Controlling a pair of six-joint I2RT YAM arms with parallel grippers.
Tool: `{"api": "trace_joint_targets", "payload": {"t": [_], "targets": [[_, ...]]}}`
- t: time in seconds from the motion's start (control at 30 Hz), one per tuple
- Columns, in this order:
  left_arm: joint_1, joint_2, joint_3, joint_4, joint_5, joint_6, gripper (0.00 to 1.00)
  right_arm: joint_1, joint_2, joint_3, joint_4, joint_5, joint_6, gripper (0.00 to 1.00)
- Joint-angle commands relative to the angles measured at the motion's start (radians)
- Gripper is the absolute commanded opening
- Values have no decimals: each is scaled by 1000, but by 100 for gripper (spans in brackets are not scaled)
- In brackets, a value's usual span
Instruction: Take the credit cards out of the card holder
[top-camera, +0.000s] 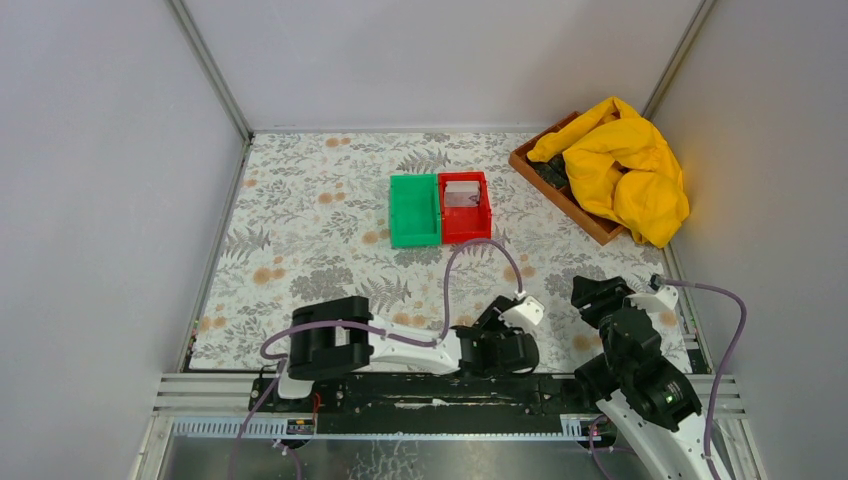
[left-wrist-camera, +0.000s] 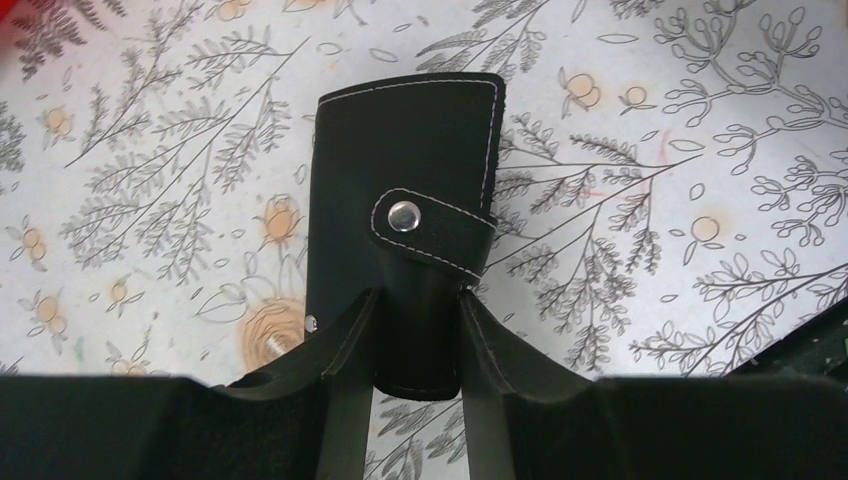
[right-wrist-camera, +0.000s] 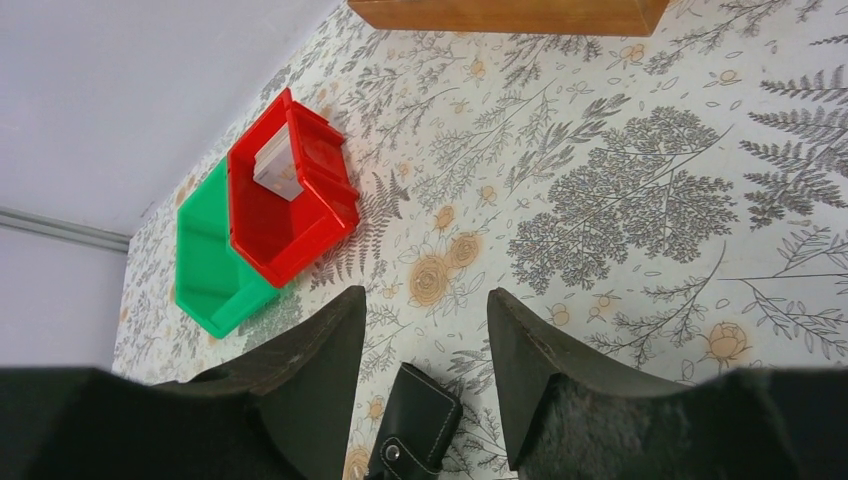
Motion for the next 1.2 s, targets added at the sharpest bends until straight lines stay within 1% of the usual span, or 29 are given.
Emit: {"api": "trace_joint_targets", "payload": {"t": [0.0, 0.07, 0.17, 0.23, 0.3, 0.4, 0.5, 0.57, 0.63, 0.67, 0.7, 0.77, 0.9, 1.03, 1.1, 1.17], "targets": [[8, -72, -31, -73, -65, -72, 32, -2, -5, -12, 70, -52, -43, 56], [11, -75, -13, -168, -119, -129, 33, -2, 27, -15, 86, -81, -56, 58], [25, -79, -5, -297, -167, -231, 34, -3, 121, -7, 109, -144, -81, 60], [38, -85, -15, -365, -186, -319, 34, -2, 207, 0, 134, -195, -99, 62], [49, -86, -18, -448, -225, -438, 36, -3, 288, -7, 174, -256, -109, 62], [66, -65, -1, -563, -274, -575, 44, -3, 371, -34, 258, -334, -108, 62], [81, -24, 39, -659, -307, -665, 50, -3, 374, -66, 307, -361, -98, 63], [93, -11, 50, -671, -311, -682, 55, -3, 353, -71, 302, -358, -98, 62], [94, -14, 56, -674, -311, -705, 70, -2, 332, -67, 275, -343, -109, 62], [95, -20, 58, -676, -310, -720, 76, -2, 322, -66, 265, -332, -116, 62], [94, -27, 60, -679, -306, -740, 78, -2, 313, -66, 256, -324, -124, 62], [85, -47, 67, -680, -306, -763, 82, -2, 305, -62, 242, -317, -138, 62], [48, -96, 94, -724, -360, -802, 88, -2, 313, -63, 247, -319, -163, 62], [18, -211, 58, -725, -405, -780, 96, -2, 361, -90, 314, -343, -147, 62], [1, -302, 8, -717, -412, -779, 98, -2, 383, -114, 349, -363, -103, 57], [-13, -420, -71, -666, -408, -744, 98, -3, 385, -155, 400, -347, -34, 46]]}}
